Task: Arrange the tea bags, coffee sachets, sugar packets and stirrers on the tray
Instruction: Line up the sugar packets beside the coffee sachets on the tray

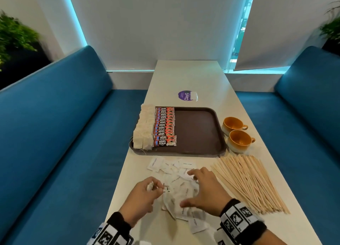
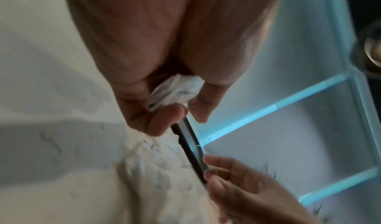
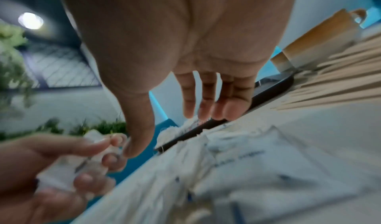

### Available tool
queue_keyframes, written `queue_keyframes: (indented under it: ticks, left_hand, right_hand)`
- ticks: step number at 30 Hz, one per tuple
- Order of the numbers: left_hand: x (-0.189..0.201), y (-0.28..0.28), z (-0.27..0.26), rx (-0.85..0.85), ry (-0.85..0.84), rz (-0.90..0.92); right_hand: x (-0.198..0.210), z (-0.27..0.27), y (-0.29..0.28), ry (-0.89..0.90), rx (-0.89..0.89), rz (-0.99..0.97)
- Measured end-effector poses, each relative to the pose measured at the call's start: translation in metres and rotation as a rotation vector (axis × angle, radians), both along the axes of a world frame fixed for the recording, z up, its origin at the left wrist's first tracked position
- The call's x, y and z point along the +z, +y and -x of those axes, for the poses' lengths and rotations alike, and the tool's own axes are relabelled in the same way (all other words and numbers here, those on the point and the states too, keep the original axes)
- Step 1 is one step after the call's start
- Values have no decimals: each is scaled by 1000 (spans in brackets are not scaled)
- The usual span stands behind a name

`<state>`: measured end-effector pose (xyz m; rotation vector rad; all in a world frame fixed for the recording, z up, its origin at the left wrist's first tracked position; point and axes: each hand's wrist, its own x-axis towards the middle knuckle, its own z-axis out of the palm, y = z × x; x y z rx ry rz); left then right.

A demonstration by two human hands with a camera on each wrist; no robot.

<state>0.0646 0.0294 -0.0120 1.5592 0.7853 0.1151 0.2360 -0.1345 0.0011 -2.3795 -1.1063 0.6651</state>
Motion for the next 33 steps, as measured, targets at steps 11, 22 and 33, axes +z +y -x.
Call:
queue_keyframes:
  ticks: [11,22,33]
  left_hand:
    - [-17,-31,-16,-168,270,-517]
    - [-3,-14,-6,22,-43,21]
    - [23,-37,-14,-6,-257,907]
  right_hand:
    - [-17,12,6,-18,-5,9]
    - [15,-12,-9,263,-186,-354]
    - [34,19,17,376,70,-257]
